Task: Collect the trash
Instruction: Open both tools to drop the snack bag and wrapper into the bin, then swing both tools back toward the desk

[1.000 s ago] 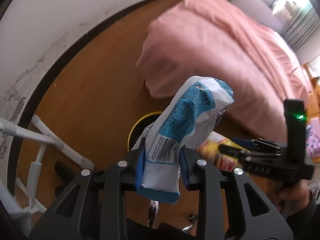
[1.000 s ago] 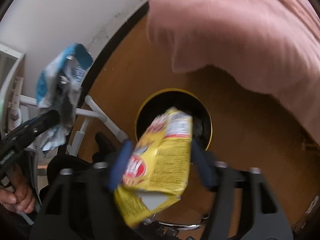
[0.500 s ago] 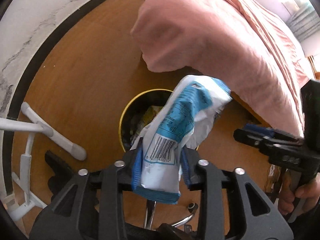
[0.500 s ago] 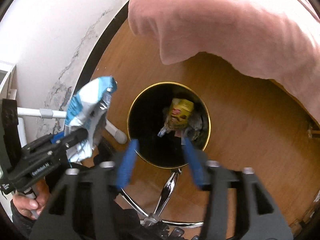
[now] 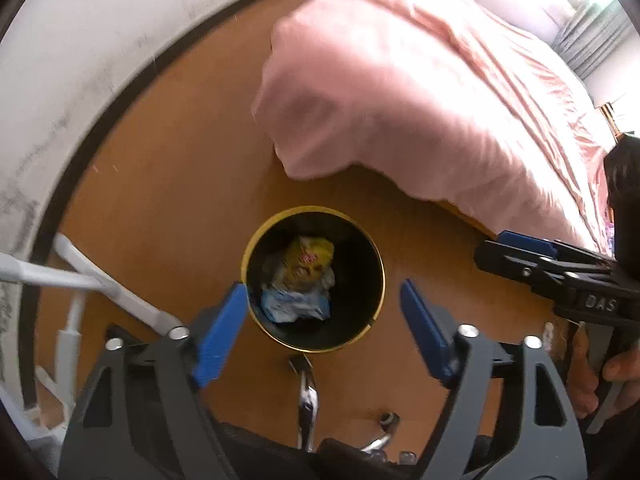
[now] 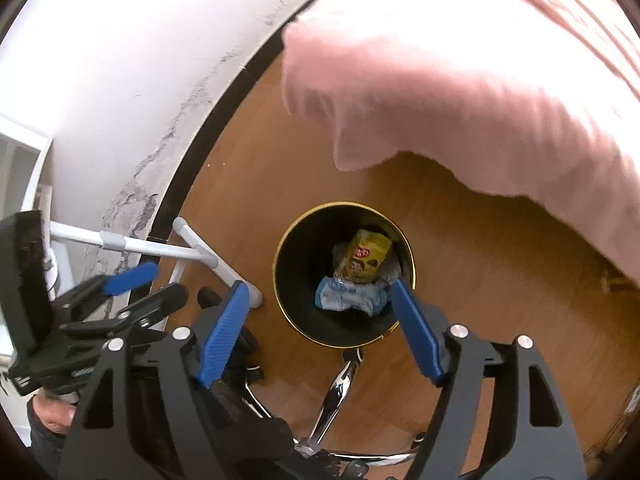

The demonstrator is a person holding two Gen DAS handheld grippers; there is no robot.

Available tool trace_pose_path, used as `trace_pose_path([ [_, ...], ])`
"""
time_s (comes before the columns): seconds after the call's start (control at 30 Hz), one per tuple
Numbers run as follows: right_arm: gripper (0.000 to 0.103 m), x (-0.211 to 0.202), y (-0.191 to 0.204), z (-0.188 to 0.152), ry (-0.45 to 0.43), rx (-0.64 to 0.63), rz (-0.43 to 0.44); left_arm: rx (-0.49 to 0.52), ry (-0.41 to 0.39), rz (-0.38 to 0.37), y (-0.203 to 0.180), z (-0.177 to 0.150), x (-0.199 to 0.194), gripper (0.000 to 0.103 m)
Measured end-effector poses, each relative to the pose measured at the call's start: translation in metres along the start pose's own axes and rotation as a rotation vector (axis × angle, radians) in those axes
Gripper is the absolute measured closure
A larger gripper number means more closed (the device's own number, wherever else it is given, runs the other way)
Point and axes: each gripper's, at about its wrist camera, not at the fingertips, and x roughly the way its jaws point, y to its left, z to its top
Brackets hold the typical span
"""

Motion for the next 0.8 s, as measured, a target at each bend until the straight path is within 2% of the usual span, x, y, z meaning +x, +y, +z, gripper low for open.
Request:
trace_pose_path([
  [0.1,0.024,-0.029,0.026,0.008,-0.055,-0.062,-0.010,0.017,-0.076,0.004,-0.004,0.000,-0.052,0.015],
  [0.23,0.022,-0.076,0.079,0.016,-0.146,-0.170,-0.004,0.029,-0.196,0.024,0.001,-0.010,-0.132,0.012],
  [0.27,0.022,-0.087,0.099,0.019,-0.167,-0.207,0.004,0.031,-0.242,0.053,0.007,-0.018,-0.160,0.012],
  [0.37,0.021,-0.103,0.151,0.021,-0.200,-0.295,0.046,0.009,-0.326,0.144,0.032,-0.038,-0.214,0.011],
  [0.57,0.021,-0.097,0.300,0.010,-0.171,-0.541,0.178,-0.195,-0.421,0.353,0.140,-0.104,-0.307,0.011],
  [0.67,0.021,-0.080,0.381,-0.006,-0.119,-0.677,0.236,-0.318,-0.419,0.474,0.206,-0.156,-0.340,0.011],
  [0.77,0.021,-0.058,0.465,-0.030,-0.049,-0.812,0.300,-0.430,-0.394,0.554,0.255,-0.201,-0.359,0.011],
  [0.8,0.021,-0.054,0.482,-0.037,-0.033,-0.836,0.315,-0.469,-0.386,0.567,0.272,-0.216,-0.366,0.011],
])
